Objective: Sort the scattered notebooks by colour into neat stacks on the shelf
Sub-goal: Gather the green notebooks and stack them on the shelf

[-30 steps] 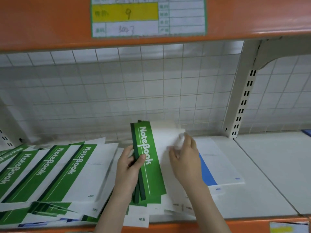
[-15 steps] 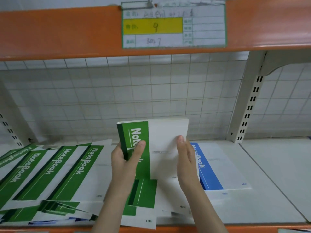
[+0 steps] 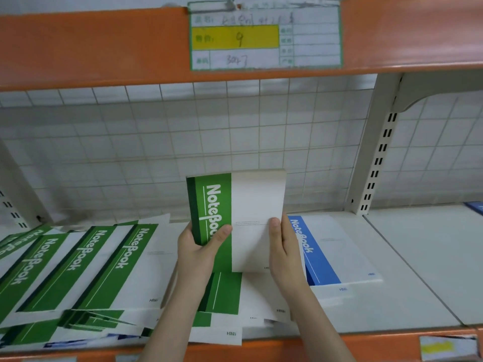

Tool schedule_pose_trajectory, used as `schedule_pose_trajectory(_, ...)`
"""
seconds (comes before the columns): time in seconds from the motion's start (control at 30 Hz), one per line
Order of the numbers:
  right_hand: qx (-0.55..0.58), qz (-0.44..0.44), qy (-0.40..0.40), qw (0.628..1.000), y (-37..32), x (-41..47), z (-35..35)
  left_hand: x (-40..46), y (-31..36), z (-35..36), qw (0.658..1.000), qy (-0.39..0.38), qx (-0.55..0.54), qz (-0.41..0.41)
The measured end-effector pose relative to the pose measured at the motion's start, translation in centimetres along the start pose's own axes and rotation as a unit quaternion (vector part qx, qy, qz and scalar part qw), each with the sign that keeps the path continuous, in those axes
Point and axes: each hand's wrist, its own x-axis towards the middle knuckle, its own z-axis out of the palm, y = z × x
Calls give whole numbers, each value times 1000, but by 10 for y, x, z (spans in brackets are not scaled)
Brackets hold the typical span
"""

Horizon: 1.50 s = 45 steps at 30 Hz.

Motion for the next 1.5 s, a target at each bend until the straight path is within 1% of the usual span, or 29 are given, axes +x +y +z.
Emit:
schedule_pose_trajectory(0.1,-27,-18,-8,999,1,-2,-6,-1,-1,1,1000,1,-10,-20)
schedule_pose_trajectory(0.17,-45,-12,-6,999,-1,-2,-9,0,0,3,1000,-1,-8,-18)
schedule_pose_trajectory(0.27,-105,-23,15,994,-10,1,-17,1,9,9,1000,-14,-5,-19)
schedule_pose_trajectory(0.33,-136,-58,41,988,-20,3,-28,3,17,18,998,-51,-6,-32)
schedule_pose_trajectory(0.43,-146,-72,65,984,-28,5,-48,6,26,39,987,-130,3,-90)
schedule_pose_trajectory(0.53,-161,-45,95,981,-28,9,-78,4,27,68,974,-194,36,-110)
schedule_pose_trajectory(0.67,-195,31,157,968,-25,3,-138,-11,17,122,964,-228,98,-90)
schedule_pose_trajectory(0.73,-207,69,190,957,-24,-7,-171,-24,11,155,957,-256,107,-90)
schedule_pose_trajectory(0.83,-216,123,241,938,-28,-26,-221,-49,8,206,933,-329,103,-105)
schedule_pose_trajectory(0.97,-211,149,321,911,-38,-59,-289,-91,9,272,899,-413,78,-126)
schedule_pose_trajectory(1.17,-226,190,438,849,-50,-124,-387,-177,12,363,832,-533,57,-147)
schedule_pose_trajectory(1.37,-231,216,522,792,-58,-194,-473,-270,17,441,762,-628,41,-154)
schedule_pose_trajectory(1.5,-239,222,553,767,-64,-226,-527,-323,19,489,736,-658,32,-154)
